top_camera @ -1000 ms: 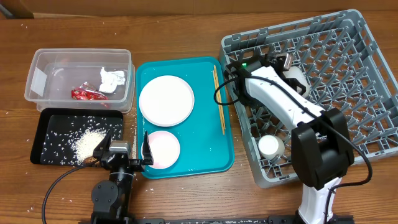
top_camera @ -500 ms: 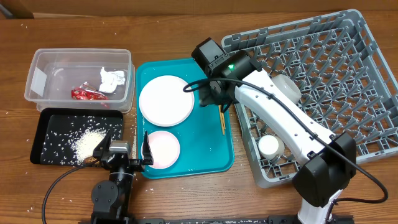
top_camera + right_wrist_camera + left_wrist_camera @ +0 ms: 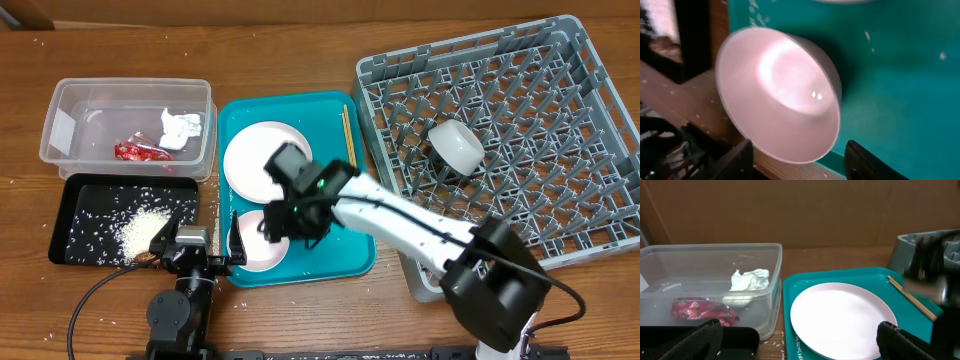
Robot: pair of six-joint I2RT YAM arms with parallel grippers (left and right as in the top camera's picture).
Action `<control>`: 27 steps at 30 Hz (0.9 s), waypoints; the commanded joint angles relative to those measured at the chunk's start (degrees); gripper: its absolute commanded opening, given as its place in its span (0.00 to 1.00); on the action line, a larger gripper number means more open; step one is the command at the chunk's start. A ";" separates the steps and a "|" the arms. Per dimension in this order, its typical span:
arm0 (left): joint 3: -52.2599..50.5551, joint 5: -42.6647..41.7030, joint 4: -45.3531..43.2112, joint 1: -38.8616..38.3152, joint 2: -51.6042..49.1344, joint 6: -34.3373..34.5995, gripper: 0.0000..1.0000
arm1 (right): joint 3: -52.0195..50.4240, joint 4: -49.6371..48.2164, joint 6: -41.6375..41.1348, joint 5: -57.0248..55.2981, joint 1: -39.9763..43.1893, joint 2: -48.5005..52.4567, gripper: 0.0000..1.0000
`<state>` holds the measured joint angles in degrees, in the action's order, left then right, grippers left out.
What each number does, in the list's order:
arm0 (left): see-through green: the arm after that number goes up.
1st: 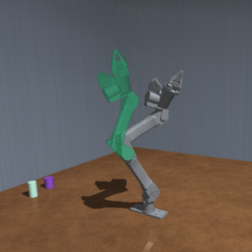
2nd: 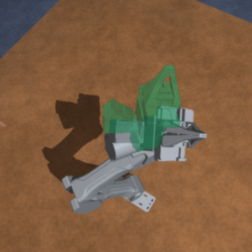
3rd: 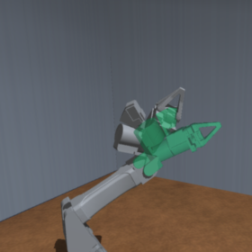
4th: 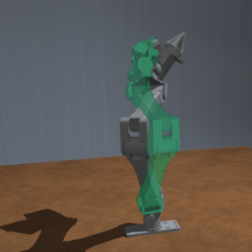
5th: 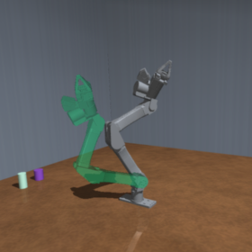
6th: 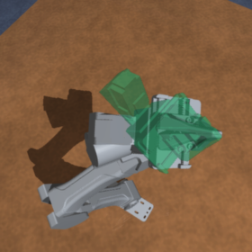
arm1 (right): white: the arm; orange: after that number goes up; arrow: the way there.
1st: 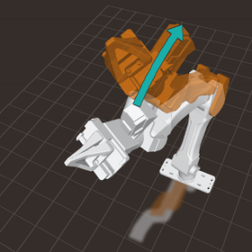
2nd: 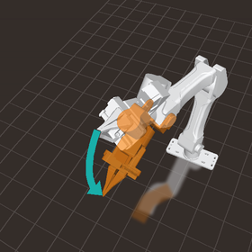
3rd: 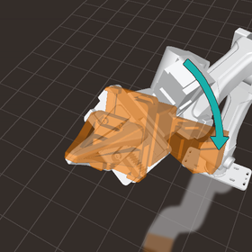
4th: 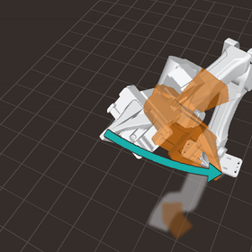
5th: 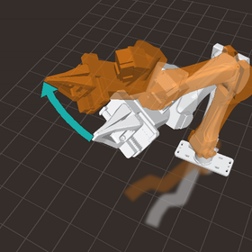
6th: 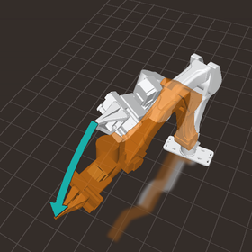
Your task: Sort waste into correct bins and load items into the dishwasher
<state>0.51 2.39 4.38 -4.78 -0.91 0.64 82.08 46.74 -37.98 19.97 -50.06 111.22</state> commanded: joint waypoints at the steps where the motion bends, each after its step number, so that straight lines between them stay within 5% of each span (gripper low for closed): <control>1: -0.22 0.13 -0.17 0.37 0.55 -0.44 1.00 | -4.81 -3.65 -9.66 -4.46 -0.22 0.20 0.59; 12: -0.22 0.13 -0.20 0.35 0.55 -0.44 1.00 | -5.81 -5.38 -13.07 -3.52 0.85 3.23 0.05; 17: -0.22 0.13 -0.17 0.37 0.55 -0.44 1.00 | -5.11 -1.31 -12.35 -8.02 4.42 -1.70 0.04; 23: -0.22 0.13 -0.17 0.35 0.55 -0.44 1.00 | -1.81 9.31 -5.62 -29.11 8.68 -17.33 0.04; 27: -0.22 0.13 -0.17 0.35 0.55 -0.44 1.00 | -1.07 13.88 -3.50 -68.61 10.84 -30.53 0.04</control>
<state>0.51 2.37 4.36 -4.78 -0.91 0.64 79.26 59.16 -43.59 -15.84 -40.34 88.14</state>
